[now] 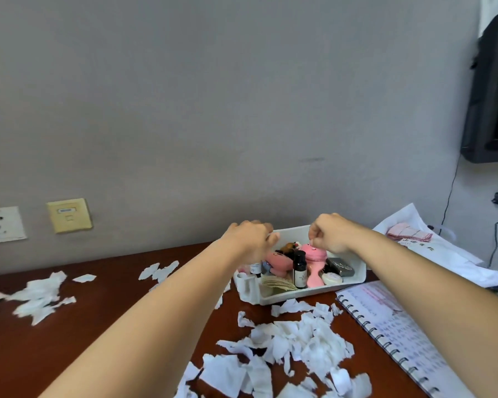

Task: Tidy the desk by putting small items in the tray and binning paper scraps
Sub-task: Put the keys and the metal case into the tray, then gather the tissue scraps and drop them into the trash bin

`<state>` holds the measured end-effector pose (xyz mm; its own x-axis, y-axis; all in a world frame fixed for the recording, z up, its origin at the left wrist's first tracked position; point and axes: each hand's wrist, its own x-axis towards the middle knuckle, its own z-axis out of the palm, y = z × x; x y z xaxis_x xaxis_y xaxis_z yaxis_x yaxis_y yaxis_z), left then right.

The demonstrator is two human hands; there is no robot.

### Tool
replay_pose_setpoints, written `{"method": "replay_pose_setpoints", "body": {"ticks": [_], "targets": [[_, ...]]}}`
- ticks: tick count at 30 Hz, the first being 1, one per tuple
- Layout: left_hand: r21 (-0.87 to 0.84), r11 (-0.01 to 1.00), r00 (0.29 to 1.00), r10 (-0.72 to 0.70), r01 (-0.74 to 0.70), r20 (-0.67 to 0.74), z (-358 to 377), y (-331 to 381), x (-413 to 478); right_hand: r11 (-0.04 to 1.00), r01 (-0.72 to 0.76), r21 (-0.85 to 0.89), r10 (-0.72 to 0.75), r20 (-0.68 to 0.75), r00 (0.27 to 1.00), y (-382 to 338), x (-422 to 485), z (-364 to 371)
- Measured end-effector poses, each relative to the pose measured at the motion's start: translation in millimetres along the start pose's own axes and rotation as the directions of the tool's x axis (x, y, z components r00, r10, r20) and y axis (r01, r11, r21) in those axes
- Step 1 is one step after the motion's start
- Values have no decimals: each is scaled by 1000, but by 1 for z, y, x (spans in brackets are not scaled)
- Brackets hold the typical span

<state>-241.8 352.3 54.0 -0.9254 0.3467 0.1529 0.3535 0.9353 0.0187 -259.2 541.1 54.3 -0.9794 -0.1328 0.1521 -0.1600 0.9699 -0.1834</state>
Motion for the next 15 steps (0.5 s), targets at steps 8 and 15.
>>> {"method": "replay_pose_setpoints", "body": {"ticks": [8, 15], "targets": [[56, 997, 997, -54, 51, 53, -33, -32, -94, 979, 184, -85, -179, 66, 982, -84, -61, -25], [102, 988, 989, -125, 117, 80, -56, -55, -193, 931, 356, -86, -348, 95, 933, -151, -126, -27]]}}
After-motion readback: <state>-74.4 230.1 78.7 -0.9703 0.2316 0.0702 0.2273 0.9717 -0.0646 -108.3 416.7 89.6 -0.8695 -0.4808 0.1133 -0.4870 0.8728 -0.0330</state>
